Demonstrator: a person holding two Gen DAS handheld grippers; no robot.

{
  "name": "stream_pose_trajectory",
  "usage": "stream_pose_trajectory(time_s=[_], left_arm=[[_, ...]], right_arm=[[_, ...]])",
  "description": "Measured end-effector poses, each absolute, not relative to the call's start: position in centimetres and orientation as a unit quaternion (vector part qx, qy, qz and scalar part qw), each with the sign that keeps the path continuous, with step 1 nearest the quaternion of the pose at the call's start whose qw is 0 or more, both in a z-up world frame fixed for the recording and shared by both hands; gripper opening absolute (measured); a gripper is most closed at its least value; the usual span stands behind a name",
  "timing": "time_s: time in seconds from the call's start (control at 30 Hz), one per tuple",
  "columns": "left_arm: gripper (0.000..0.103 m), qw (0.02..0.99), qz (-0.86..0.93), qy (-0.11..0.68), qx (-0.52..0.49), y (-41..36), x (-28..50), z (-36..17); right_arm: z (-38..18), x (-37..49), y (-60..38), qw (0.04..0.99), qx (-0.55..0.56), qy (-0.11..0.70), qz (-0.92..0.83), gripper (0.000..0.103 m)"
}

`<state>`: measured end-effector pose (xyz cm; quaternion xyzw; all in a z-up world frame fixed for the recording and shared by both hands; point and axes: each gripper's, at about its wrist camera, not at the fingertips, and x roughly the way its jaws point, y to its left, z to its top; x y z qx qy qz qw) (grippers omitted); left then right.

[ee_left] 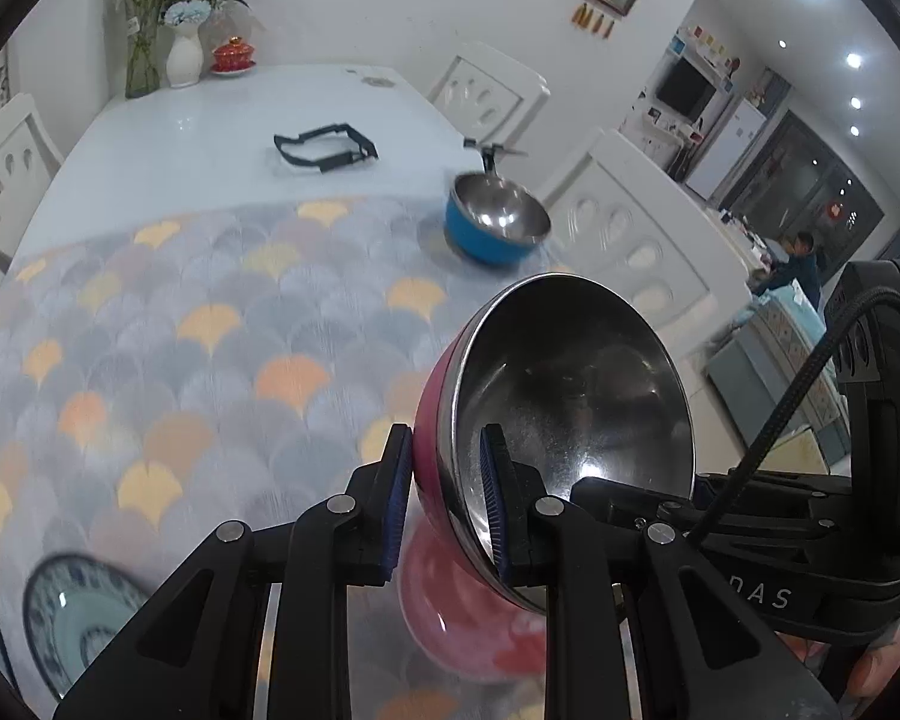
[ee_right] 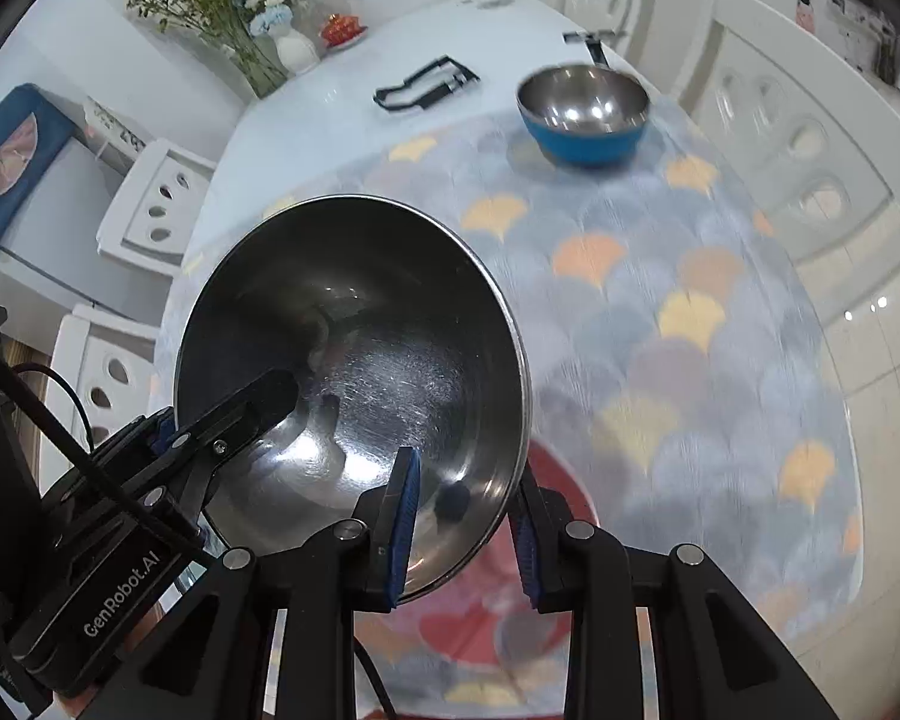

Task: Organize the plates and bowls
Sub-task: 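Lift the red-sided bowl with both grippers and lower it into the pink bowl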

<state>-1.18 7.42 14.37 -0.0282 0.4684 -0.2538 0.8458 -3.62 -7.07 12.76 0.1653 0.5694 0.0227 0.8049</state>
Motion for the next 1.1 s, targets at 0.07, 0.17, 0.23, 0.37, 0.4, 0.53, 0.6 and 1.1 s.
stream_pose_trajectory(time_s=[0.07, 0.17, 0.23, 0.37, 0.4, 0.53, 0.6, 1.1], left_arm=[[0.019, 0.844, -0.253, 0.473, -0.030, 7.5, -2.4, 13.8], [0.019, 0.839, -0.250, 0.482, -0.038, 7.9, -3.8, 12.7], [0.019, 0.834, -0.246, 0.492, -0.045, 8.2, -4.9, 11.7], [0.019, 0.823, -0.241, 0.512, -0.052, 8.2, -6.2, 10.0], [0.019, 0.821, -0.241, 0.514, -0.052, 8.2, -6.4, 9.8], [0.019, 0.815, -0.246, 0.523, -0.048, 7.8, -7.1, 8.8], [0.019, 0.810, -0.248, 0.530, -0.049, 7.6, -7.3, 8.4], [0.022, 0.791, -0.251, 0.555, -0.059, 7.5, -5.9, 6.8]], right_arm=[[12.2, -5.0, -7.0, 0.801, 0.167, 0.574, 0.021, 0.029], [11.6, -6.3, -6.8, 0.796, 0.164, 0.582, 0.017, 0.029], [11.2, -7.0, -6.4, 0.794, 0.155, 0.588, 0.011, 0.029], [10.5, -8.4, -5.8, 0.792, 0.131, 0.596, -0.001, 0.029], [10.3, -8.6, -5.7, 0.792, 0.125, 0.598, -0.004, 0.029], [9.5, -9.0, -5.6, 0.789, 0.109, 0.605, -0.023, 0.029], [9.1, -9.2, -5.7, 0.787, 0.102, 0.607, -0.031, 0.029], [8.5, -8.3, -5.6, 0.783, 0.093, 0.613, -0.046, 0.028]])
